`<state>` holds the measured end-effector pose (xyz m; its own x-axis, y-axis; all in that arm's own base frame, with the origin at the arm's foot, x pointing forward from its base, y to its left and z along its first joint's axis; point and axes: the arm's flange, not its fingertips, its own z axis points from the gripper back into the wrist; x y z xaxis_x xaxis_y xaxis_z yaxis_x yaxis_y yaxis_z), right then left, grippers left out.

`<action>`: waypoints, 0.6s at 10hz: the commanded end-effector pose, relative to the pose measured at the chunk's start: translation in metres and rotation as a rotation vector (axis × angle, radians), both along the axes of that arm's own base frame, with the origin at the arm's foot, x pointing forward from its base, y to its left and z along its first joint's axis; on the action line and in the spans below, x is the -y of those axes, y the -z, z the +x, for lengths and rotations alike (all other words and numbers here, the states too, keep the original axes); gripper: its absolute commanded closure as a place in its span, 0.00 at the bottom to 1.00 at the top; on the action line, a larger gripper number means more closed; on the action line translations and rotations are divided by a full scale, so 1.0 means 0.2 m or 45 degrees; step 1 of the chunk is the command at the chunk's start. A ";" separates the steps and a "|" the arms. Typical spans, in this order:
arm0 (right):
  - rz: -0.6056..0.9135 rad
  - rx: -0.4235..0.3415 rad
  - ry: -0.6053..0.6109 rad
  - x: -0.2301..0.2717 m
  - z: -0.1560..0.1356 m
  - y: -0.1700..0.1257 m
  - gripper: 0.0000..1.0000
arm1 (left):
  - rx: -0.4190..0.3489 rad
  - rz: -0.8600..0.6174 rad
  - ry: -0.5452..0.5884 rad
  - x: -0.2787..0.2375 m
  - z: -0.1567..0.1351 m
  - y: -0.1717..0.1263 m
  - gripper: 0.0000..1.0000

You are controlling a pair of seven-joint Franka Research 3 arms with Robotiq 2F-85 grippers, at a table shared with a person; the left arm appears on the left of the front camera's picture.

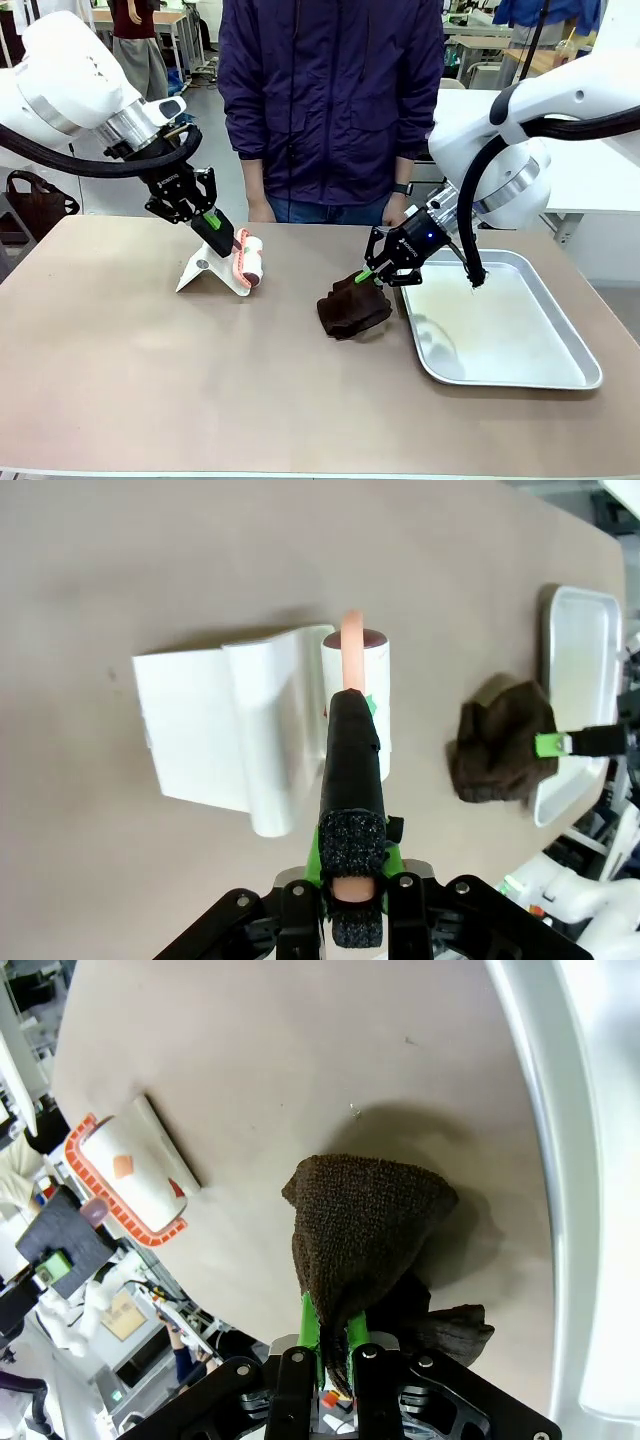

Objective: Clean the surface of the table.
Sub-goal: Return the Lint Roller and towel to their original positions.

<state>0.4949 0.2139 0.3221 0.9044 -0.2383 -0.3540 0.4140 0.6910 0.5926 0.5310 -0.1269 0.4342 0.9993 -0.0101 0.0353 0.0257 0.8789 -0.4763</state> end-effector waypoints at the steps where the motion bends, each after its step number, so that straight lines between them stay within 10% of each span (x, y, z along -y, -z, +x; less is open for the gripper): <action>1: 0.006 -0.002 0.003 -0.01 0.00 0.00 0.89 | 0.005 0.072 -0.058 0.02 0.05 -0.02 0.78; 6: 0.006 -0.002 0.003 -0.01 0.00 0.00 0.89 | -0.103 0.115 -0.006 0.01 0.12 0.05 0.78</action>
<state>0.4949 0.2139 0.3219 0.9043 -0.2384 -0.3542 0.4142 0.6910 0.5924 0.5493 -0.1294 0.4295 0.9999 -0.0103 -0.0022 0.0083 0.8976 -0.4408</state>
